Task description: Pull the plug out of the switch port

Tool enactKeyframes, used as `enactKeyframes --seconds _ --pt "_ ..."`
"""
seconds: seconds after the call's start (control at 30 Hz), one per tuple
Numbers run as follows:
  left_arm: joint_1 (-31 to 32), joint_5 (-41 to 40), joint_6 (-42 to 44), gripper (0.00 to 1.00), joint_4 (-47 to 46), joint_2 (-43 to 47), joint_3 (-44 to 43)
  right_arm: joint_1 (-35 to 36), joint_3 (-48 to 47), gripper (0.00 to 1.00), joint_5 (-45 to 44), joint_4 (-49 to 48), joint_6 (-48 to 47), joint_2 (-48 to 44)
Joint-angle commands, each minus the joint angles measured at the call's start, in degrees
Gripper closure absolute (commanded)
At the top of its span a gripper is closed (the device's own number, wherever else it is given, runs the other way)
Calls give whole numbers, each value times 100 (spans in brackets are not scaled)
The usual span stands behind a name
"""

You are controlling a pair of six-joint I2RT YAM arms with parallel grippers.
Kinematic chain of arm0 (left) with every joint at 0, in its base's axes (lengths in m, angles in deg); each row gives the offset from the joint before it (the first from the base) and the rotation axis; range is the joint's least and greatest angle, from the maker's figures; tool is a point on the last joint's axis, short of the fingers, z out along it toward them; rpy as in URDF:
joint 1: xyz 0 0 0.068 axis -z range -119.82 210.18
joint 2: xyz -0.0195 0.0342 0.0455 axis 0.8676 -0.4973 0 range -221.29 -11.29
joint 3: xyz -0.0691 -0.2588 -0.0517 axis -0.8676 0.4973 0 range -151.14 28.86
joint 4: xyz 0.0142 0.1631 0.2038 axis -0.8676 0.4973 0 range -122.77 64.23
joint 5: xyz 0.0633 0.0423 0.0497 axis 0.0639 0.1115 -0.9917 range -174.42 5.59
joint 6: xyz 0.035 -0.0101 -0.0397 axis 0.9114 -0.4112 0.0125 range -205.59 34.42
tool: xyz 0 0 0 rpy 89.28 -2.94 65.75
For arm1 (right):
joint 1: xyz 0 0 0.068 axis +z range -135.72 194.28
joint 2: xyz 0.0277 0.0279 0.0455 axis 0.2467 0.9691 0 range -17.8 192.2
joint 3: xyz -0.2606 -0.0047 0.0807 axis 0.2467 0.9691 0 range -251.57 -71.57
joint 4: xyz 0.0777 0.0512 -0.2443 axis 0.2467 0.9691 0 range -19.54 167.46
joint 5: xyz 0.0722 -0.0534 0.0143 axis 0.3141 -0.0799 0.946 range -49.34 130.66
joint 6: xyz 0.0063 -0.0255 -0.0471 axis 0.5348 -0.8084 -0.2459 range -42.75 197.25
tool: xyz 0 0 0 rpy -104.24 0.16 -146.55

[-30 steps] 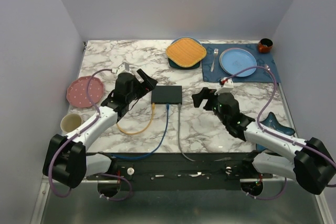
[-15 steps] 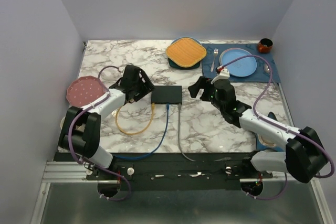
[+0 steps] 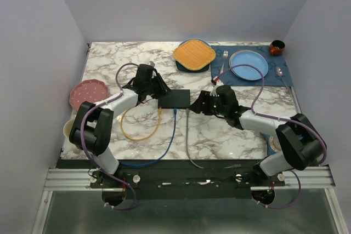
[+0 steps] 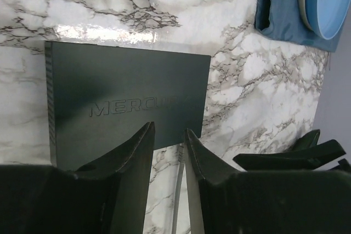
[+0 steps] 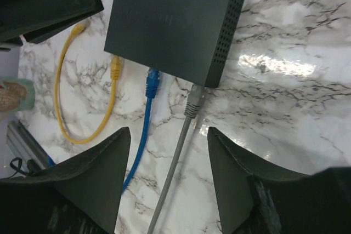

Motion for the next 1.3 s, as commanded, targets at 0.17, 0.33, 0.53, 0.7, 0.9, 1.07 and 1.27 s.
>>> enactKeyframes --seconds 0.17,0.33,0.53,0.7,0.9,1.07,1.27 --pt "32 560 -152 69 -577 -475 -53 -36 135 36 1024 -895 385 652" --pt "24 596 -302 74 -612 -738 7 -256 345 38 1119 -1385 683 915" --pt "32 613 -337 77 -674 -783 69 -678 636 42 1823 -2720 1404 1608" --pt "32 596 -354 78 -665 -818 87 -713 469 43 2070 -3022 1572 1952" --pt "32 552 -372 78 -674 -835 122 -713 258 46 2105 -2952 1581 2146" --pt "32 534 -381 78 -674 -836 140 -713 135 50 2096 -2934 1686 2313" --pt "24 517 -355 78 -648 -800 149 -713 73 52 2158 -2908 1809 2384"
